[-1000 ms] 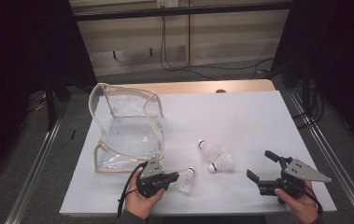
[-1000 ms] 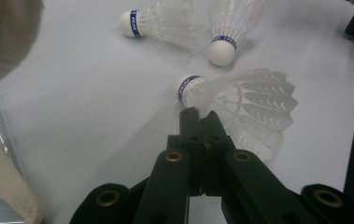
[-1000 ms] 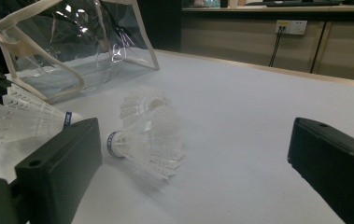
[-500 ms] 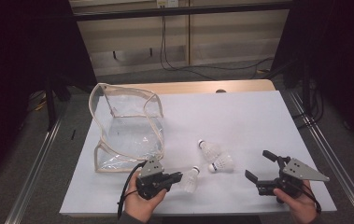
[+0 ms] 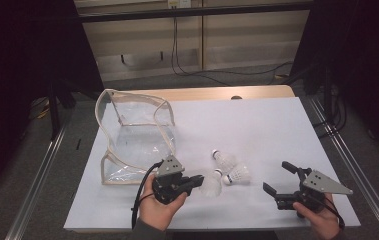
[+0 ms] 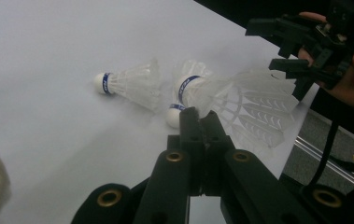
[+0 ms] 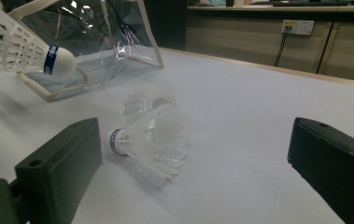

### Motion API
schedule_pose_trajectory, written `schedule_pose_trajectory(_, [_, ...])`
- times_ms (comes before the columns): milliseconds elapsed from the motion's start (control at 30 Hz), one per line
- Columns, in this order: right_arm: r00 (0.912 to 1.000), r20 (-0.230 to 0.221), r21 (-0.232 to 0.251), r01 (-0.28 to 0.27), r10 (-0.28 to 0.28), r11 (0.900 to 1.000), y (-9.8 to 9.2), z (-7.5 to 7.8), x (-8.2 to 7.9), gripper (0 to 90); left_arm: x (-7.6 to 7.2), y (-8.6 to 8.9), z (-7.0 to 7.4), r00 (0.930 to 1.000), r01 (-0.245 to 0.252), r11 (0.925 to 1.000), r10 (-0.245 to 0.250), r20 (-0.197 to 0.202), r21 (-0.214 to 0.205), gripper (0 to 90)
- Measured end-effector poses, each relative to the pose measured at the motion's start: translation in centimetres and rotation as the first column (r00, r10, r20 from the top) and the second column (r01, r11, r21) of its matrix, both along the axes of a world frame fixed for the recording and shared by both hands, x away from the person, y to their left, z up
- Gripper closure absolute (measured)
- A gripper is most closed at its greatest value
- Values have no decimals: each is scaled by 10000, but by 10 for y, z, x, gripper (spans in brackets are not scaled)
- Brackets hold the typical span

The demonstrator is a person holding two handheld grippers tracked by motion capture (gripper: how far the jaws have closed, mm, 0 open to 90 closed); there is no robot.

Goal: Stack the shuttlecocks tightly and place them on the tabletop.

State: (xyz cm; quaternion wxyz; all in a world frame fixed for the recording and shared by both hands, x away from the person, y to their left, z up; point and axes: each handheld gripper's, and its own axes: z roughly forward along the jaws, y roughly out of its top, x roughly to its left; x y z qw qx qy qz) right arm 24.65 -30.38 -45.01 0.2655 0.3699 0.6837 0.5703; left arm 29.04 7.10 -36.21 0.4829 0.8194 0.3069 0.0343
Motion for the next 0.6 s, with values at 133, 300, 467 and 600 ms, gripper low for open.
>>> schedule_pose_trajectory(133, [10000,20,-32,-6,6,10000,1,0,0,22,9,-6,9,9998,-20,10000,20,-213,-24,900])
schedule_pose_trajectory(300, [9999,52,-50,-95,95,9999,2,0,1,22,17,-14,14,9995,-133,9999,132,-291,-33,900])
schedule_pose_trajectory(467, [9999,51,4,-94,94,10000,2,0,1,22,29,-21,14,9984,-227,9997,222,-519,-102,900])
schedule_pose_trajectory(600, [10000,61,-22,-67,67,10000,2,1,0,21,37,-23,15,9981,-346,9994,342,-510,-63,900])
